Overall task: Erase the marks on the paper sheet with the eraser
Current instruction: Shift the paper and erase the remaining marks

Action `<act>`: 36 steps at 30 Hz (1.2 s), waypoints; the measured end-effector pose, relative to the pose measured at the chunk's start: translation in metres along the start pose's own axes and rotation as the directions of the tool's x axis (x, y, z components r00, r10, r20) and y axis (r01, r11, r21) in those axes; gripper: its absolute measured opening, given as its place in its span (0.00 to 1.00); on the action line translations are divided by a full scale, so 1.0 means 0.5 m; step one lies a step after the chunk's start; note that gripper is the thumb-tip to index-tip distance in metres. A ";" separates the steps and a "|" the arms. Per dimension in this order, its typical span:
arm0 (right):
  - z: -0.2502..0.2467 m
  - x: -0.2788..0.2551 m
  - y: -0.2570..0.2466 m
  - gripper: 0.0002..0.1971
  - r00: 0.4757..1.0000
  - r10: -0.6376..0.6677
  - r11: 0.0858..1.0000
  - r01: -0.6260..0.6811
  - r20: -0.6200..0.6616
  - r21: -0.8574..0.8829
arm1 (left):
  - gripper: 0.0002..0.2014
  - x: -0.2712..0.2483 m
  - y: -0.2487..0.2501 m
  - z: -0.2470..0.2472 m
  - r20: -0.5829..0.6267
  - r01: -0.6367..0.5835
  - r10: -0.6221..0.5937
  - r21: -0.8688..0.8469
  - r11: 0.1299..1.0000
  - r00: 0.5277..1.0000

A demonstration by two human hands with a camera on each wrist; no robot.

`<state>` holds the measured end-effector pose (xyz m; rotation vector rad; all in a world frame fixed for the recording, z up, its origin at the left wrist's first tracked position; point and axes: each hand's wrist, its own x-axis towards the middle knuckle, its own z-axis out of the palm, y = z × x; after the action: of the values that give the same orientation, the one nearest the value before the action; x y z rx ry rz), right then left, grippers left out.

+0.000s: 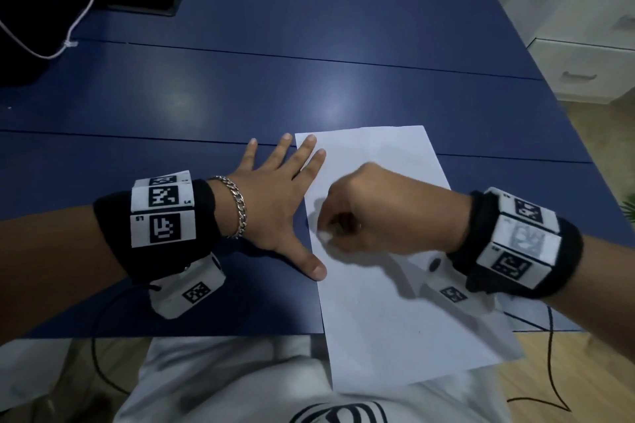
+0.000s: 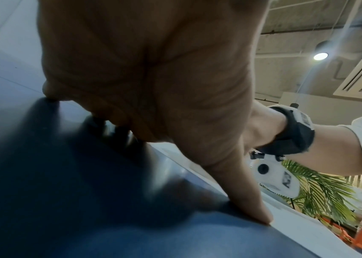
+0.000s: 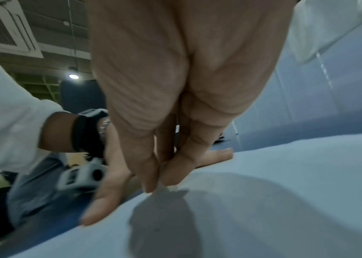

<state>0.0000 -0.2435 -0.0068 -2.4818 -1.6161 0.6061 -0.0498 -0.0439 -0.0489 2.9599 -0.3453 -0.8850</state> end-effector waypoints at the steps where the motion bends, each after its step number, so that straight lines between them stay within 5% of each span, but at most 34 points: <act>1: -0.001 -0.007 -0.006 0.06 0.998 -0.018 0.998 0.014 0.063 0.053 | 0.86 -0.001 0.001 0.000 0.003 0.000 0.000 0.000 1.000 1.000; 3: -0.006 0.001 0.005 0.06 0.998 -0.008 0.998 0.005 0.065 0.058 | 0.86 -0.001 0.000 0.000 0.006 0.001 -0.001 0.002 1.000 1.000; 8: -0.012 0.038 0.052 0.08 0.964 0.117 0.992 -0.123 -0.239 -0.011 | 0.86 -0.002 0.004 -0.003 0.017 0.010 -0.009 -0.011 1.000 1.000; 14: 0.004 -0.008 -0.002 0.06 0.999 0.012 0.995 -0.016 0.046 0.101 | 0.86 -0.005 0.007 -0.010 0.041 0.020 -0.020 -0.002 1.000 0.999; 21: 0.001 0.034 0.055 0.11 0.965 0.084 0.995 -0.097 -0.248 -0.039 | 0.86 0.000 0.005 -0.012 0.031 0.023 -0.023 0.005 1.000 0.999; 31: 0.043 -0.119 -0.031 0.03 0.993 -0.057 0.982 0.038 0.099 0.186 | 0.86 0.004 0.004 -0.012 0.034 0.020 -0.022 0.036 0.999 0.999; 36: 0.039 -0.164 0.001 0.02 0.989 0.133 0.983 -0.123 -0.070 0.139 | 0.84 -0.005 0.002 -0.008 0.010 0.031 -0.032 0.054 0.998 0.999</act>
<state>-0.0359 -0.3199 -0.0033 -2.4912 -1.3495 0.6019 -0.0498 -0.0443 -0.0444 3.0188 -0.3289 -0.9101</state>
